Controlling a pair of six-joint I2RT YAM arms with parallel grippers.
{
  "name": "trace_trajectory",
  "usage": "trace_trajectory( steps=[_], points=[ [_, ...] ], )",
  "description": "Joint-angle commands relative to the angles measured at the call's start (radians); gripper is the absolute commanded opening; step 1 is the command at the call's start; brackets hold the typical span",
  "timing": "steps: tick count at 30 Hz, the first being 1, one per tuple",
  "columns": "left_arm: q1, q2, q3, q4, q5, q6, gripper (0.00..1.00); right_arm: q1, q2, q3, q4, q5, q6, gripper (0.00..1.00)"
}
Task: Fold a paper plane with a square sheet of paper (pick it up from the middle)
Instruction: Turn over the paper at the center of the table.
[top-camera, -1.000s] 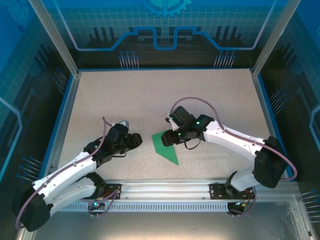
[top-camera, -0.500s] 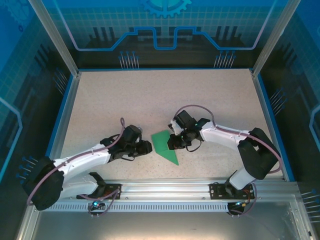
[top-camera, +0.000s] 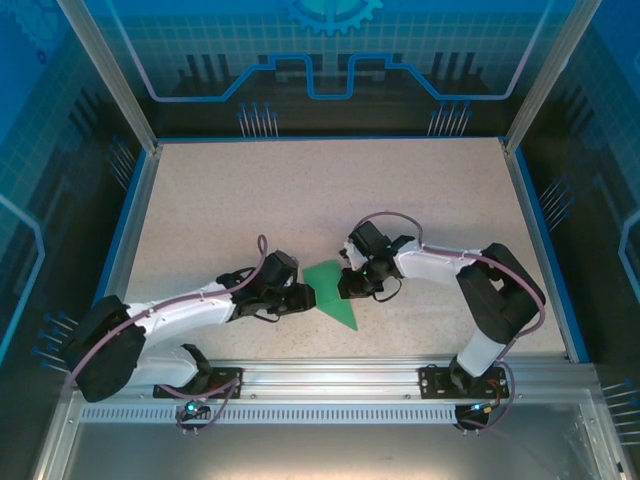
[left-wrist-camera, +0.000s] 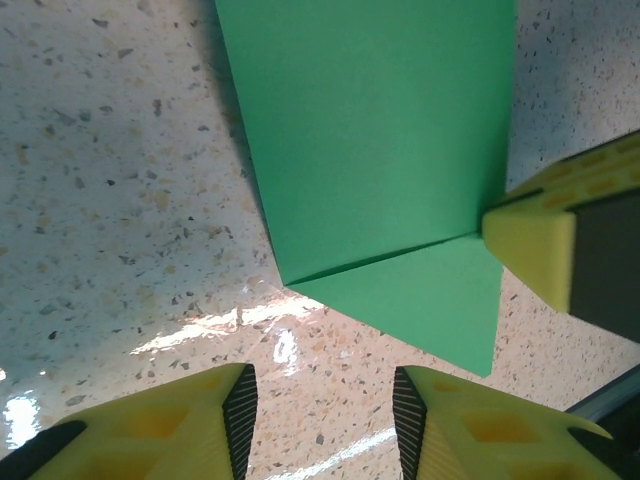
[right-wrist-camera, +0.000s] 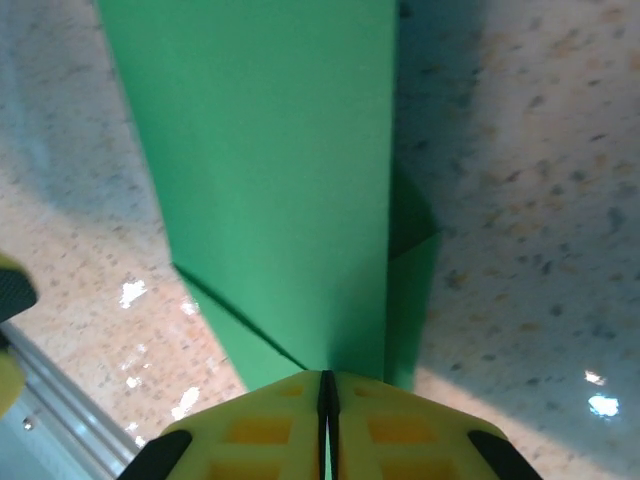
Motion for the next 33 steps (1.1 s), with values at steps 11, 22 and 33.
trace_trajectory(
  steps=[11, 22, 33],
  points=[
    [-0.028, 0.065, 0.044, 0.04, 0.028, -0.03, 0.51, -0.079, 0.013, -0.111, 0.122, -0.073, 0.004, 0.12],
    [-0.036, 0.162, 0.017, 0.215, 0.024, -0.172, 0.59, -0.115, 0.024, -0.171, 0.201, -0.123, 0.024, 0.13],
    [-0.036, 0.234, 0.001, 0.277, -0.018, -0.252, 0.55, -0.126, 0.029, -0.181, 0.205, -0.118, 0.023, 0.14]
  ],
)
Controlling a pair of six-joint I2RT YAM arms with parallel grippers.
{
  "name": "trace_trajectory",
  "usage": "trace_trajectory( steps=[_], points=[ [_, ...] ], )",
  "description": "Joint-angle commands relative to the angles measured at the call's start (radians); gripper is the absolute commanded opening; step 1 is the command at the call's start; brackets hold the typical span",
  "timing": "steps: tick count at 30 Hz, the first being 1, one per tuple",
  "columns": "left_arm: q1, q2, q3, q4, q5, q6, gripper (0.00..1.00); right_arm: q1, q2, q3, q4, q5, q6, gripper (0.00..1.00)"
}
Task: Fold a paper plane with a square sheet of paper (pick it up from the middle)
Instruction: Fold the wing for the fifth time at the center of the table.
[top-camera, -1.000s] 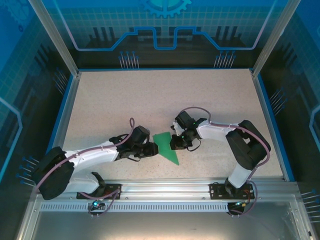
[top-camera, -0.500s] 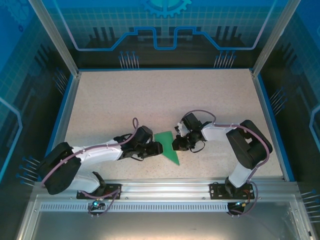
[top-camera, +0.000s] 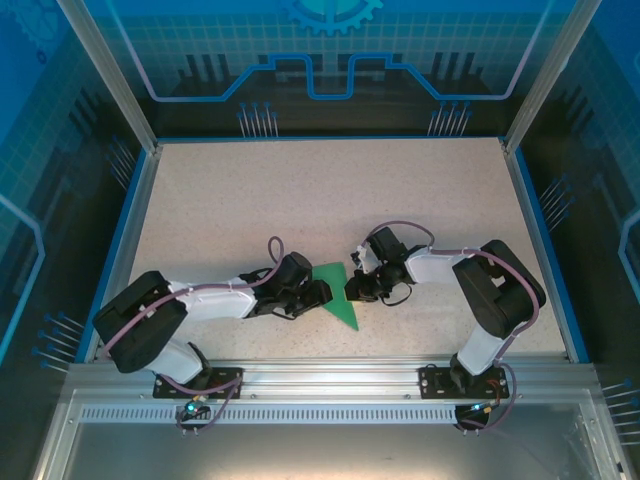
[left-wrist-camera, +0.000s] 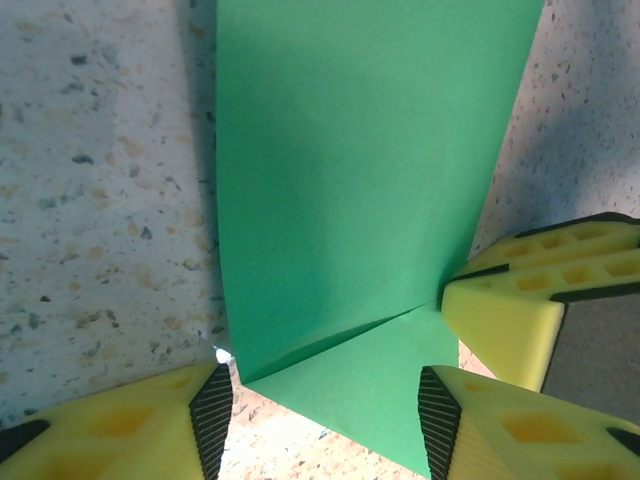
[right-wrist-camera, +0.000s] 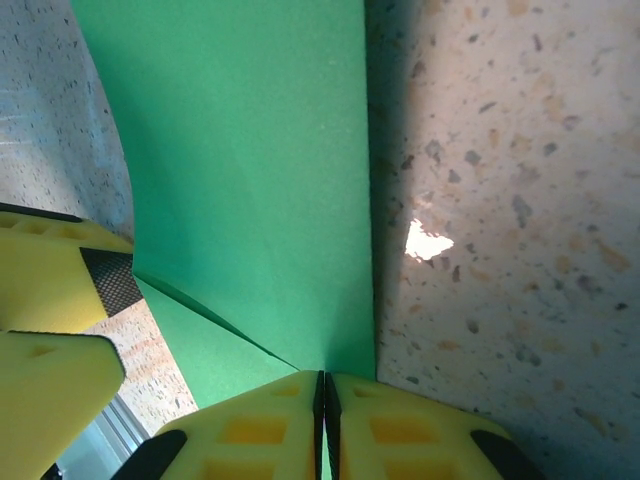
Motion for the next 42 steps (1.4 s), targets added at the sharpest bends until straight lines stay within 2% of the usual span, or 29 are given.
trace_trajectory(
  steps=[1, 9, 20, 28, 35, 39, 42],
  points=[
    [-0.007, 0.02, -0.012, 0.028, -0.027, -0.038, 0.54, -0.02, 0.014, -0.026, -0.014, 0.053, 0.004, 0.14],
    [-0.008, 0.024, -0.009, 0.073, -0.026, -0.035, 0.47, -0.028, 0.014, -0.038, -0.009, 0.052, 0.006, 0.14],
    [-0.008, 0.028, 0.002, 0.125, -0.023, -0.024, 0.43, -0.037, 0.008, -0.051, 0.011, 0.043, 0.016, 0.14],
    [-0.006, 0.093, 0.043, 0.161, 0.014, -0.01, 0.25, -0.037, -0.044, -0.043, 0.014, 0.053, 0.02, 0.17],
    [-0.007, 0.092, 0.103, 0.076, 0.008, 0.019, 0.05, -0.03, -0.163, -0.053, -0.021, 0.111, -0.025, 0.21],
    [0.002, 0.102, 0.157, -0.023, 0.012, 0.021, 0.0, 0.0, -0.28, -0.084, -0.059, 0.194, -0.066, 0.26],
    [0.012, 0.117, 0.186, -0.069, 0.024, 0.017, 0.0, 0.028, -0.389, -0.14, -0.043, 0.285, -0.068, 0.35]
  ],
)
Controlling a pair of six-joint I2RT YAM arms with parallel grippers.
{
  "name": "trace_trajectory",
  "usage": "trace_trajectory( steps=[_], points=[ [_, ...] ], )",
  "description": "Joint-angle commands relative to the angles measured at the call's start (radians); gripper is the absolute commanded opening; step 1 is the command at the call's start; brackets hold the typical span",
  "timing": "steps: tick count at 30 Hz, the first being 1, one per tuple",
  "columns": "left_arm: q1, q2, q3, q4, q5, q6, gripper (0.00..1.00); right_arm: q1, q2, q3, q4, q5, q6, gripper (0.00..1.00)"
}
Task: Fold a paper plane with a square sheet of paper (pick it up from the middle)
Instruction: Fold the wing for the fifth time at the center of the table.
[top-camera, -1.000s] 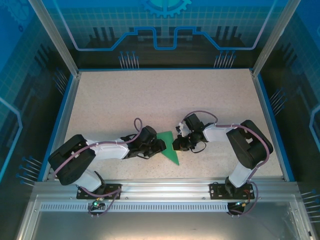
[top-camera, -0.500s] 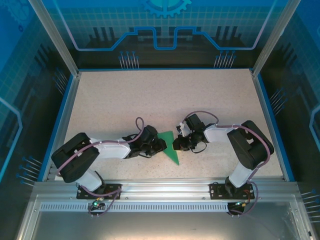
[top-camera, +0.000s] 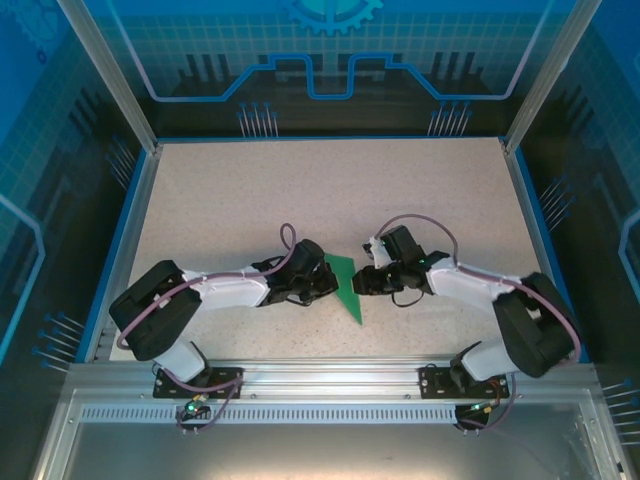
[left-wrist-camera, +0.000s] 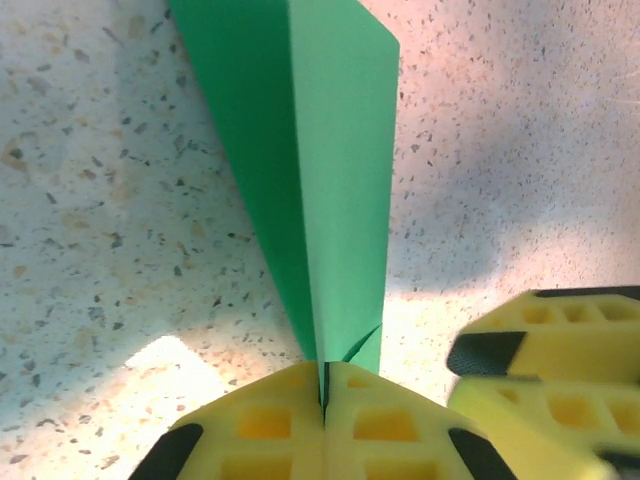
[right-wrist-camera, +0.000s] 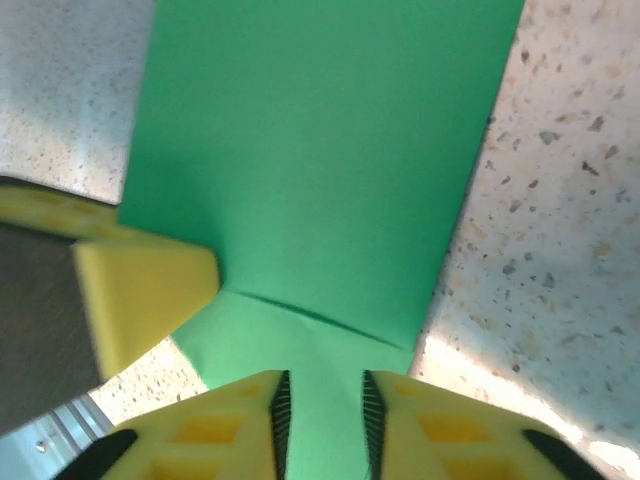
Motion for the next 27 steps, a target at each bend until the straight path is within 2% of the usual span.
trace_trajectory(
  steps=[1, 5, 10, 15, 18, 27],
  points=[
    [0.011, 0.023, 0.044, -0.099, 0.03, 0.007, 0.0, 0.037, -0.113, -0.064, -0.02, 0.133, -0.028, 0.37],
    [0.018, 0.031, 0.063, -0.109, 0.052, 0.002, 0.0, 0.12, -0.202, -0.14, 0.034, 0.24, -0.06, 0.46],
    [0.02, 0.038, 0.092, -0.142, 0.056, 0.014, 0.0, 0.308, -0.226, -0.191, 0.123, 0.439, -0.113, 0.47],
    [0.02, 0.044, 0.102, -0.144, 0.063, 0.017, 0.01, 0.428, -0.258, -0.286, 0.303, 0.579, -0.215, 0.49],
    [0.02, 0.048, 0.101, -0.143, 0.065, 0.016, 0.01, 0.497, -0.262, -0.289, 0.315, 0.675, -0.303, 0.49],
    [0.02, 0.045, 0.104, -0.141, 0.065, 0.013, 0.02, 0.539, -0.136, -0.232, 0.336, 0.762, -0.403, 0.48]
  ],
)
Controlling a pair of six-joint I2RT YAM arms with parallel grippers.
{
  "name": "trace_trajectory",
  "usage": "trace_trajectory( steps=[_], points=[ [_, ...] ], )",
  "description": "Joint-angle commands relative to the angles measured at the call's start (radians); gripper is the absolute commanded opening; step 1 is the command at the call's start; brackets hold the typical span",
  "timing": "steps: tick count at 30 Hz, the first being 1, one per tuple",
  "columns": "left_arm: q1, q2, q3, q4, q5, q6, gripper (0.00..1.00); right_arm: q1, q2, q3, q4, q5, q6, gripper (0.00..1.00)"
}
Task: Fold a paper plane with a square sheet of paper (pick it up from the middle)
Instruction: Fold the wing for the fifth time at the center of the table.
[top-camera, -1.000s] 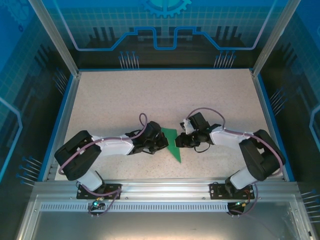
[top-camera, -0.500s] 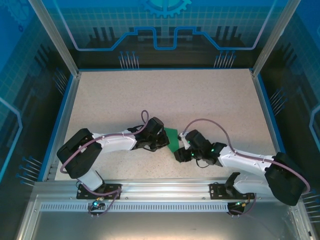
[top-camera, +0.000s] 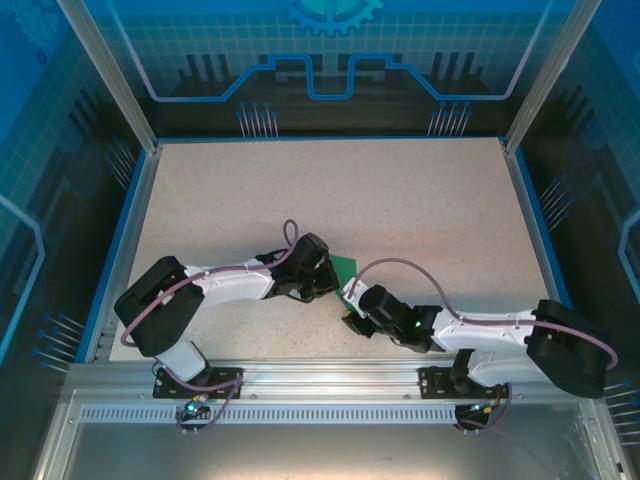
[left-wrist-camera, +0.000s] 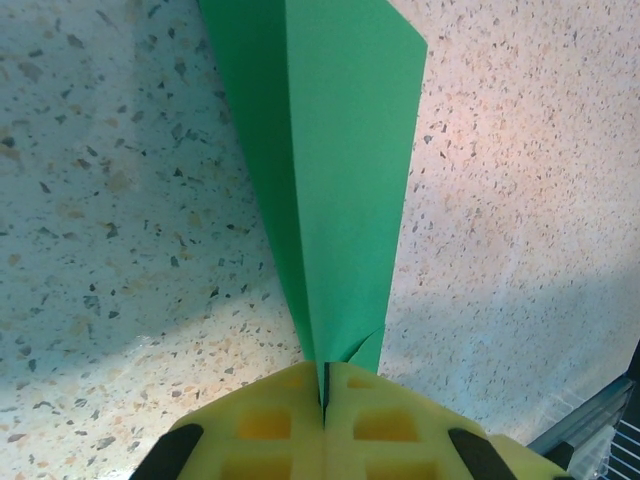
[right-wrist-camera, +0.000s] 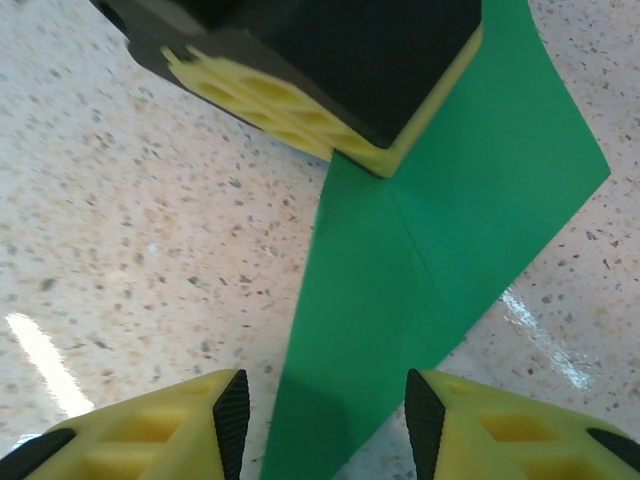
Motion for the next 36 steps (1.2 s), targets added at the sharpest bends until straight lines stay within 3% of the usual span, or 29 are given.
trace_trajectory(
  steps=[1, 8, 22, 26, 36],
  points=[
    [0.007, 0.015, 0.028, -0.021, 0.03, 0.01, 0.02, 0.025, 0.052, 0.039, 0.053, 0.074, -0.05, 0.48],
    [0.008, 0.015, 0.026, -0.021, 0.033, 0.008, 0.02, 0.047, 0.138, 0.065, 0.107, 0.143, -0.059, 0.46],
    [0.008, 0.013, 0.03, -0.026, 0.036, 0.01, 0.04, 0.048, 0.169, 0.068, 0.108, 0.159, -0.076, 0.25],
    [0.008, 0.012, 0.032, -0.028, 0.037, 0.012, 0.04, 0.048, 0.155, 0.072, 0.089, 0.152, -0.068, 0.32],
    [0.008, 0.024, 0.043, -0.026, 0.047, 0.015, 0.04, 0.05, 0.076, 0.057, 0.103, 0.152, -0.095, 0.37]
  ],
)
